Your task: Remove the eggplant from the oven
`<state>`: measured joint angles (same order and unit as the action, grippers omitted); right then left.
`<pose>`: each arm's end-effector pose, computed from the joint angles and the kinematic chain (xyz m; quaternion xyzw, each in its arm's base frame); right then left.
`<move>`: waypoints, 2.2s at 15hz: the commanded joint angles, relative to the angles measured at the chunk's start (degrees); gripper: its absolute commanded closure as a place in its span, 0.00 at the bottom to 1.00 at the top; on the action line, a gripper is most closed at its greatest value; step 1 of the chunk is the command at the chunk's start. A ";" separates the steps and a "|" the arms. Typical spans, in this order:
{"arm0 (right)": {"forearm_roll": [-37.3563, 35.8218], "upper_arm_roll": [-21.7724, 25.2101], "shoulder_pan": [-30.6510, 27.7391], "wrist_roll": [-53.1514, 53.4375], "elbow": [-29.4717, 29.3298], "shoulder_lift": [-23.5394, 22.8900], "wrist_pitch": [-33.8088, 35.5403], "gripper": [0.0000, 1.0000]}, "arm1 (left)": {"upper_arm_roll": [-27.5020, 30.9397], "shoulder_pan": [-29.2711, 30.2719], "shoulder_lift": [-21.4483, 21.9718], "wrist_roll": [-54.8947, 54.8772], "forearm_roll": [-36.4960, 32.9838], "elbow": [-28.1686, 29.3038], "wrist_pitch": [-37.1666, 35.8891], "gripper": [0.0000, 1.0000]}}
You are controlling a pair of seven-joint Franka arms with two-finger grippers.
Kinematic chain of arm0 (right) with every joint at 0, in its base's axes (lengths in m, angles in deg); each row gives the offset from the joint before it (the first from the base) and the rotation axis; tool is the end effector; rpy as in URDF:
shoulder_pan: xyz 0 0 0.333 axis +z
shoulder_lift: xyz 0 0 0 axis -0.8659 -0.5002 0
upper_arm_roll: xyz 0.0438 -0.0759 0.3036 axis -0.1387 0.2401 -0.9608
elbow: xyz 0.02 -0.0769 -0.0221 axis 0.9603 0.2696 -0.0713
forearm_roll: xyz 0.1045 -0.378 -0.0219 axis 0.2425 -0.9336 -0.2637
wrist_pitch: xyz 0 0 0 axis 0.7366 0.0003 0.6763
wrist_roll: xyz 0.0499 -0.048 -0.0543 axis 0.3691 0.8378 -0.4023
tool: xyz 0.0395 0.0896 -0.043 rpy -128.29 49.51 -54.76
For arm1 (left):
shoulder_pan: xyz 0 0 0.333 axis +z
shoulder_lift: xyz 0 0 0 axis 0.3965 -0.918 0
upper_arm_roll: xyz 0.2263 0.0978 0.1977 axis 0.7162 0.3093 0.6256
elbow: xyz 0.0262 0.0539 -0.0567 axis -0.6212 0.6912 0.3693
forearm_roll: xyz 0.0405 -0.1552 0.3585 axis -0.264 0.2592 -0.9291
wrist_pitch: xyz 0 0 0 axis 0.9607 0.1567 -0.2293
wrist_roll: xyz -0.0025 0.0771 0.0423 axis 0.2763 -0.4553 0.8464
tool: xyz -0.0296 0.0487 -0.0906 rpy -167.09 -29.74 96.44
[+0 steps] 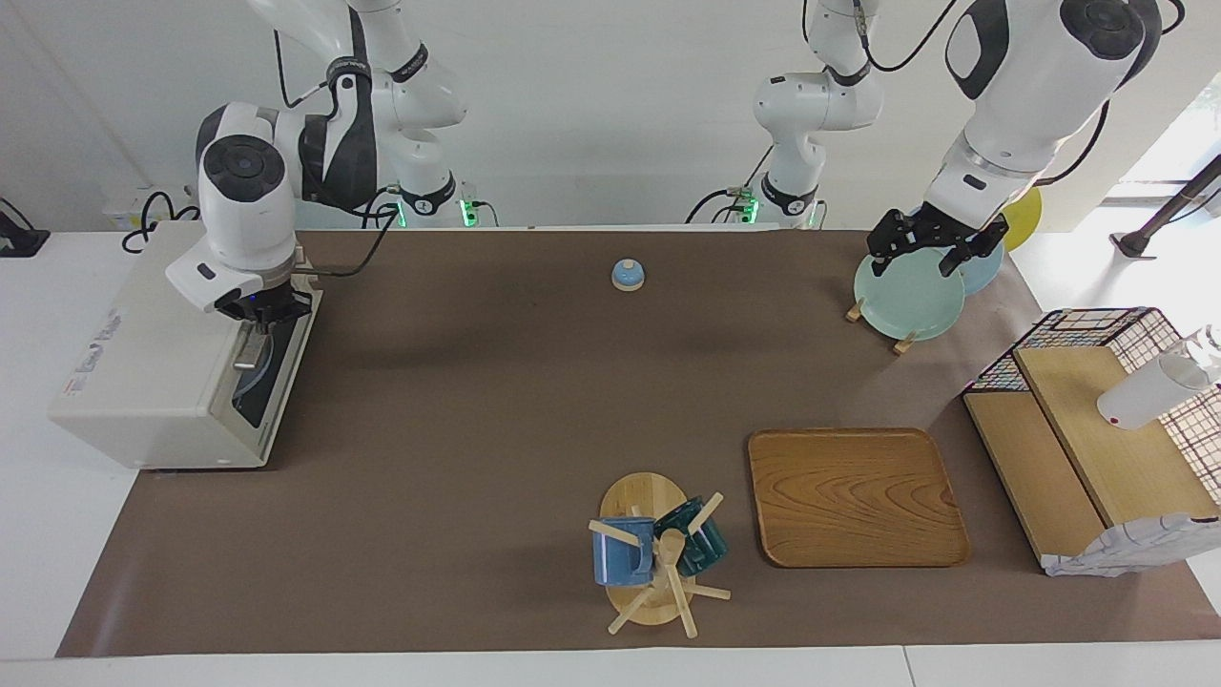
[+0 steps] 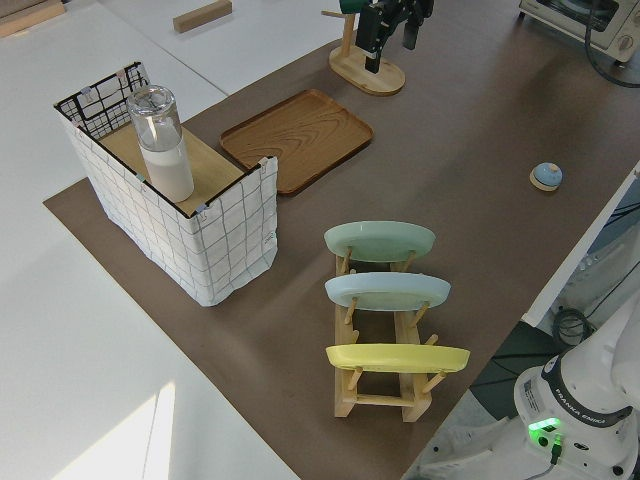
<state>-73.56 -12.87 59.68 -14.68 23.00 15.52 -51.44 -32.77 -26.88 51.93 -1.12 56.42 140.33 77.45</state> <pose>0.5447 -0.0554 0.4607 0.9752 0.0591 -0.0721 0.2008 0.5422 -0.0793 0.5977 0.9985 -0.0435 -0.0326 0.0086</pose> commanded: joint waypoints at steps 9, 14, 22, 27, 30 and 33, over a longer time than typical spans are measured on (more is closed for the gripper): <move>8.28 -0.10 -0.31 -2.90 9.15 2.16 -9.59 1.00 | -0.05 0.36 0.57 -0.30 -0.16 0.60 0.74 0.00; 12.66 -0.19 0.22 -2.81 9.69 -1.08 -15.40 1.00 | -0.05 0.27 0.57 -0.30 -0.16 0.60 0.83 0.00; 14.43 -0.27 3.56 -0.53 13.12 -6.88 -25.95 1.00 | -0.05 0.36 0.57 -0.30 -0.16 0.60 1.27 0.00; 17.69 -0.27 6.46 2.73 12.85 -8.12 -26.31 1.00 | -0.05 0.36 0.49 -0.30 -0.16 0.60 1.27 0.00; 20.83 -0.27 7.77 2.99 10.06 -7.95 -22.46 1.00 | -0.05 0.36 0.49 -0.21 -0.16 0.60 1.36 0.00; 20.94 -0.19 9.62 3.08 2.76 -7.25 -12.37 0.90 | -0.05 0.36 0.49 -0.21 -0.16 0.60 1.36 0.00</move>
<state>-54.01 -13.50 68.28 -12.09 30.44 7.50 -70.12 -32.75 -26.87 51.93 -1.12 56.42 140.33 77.99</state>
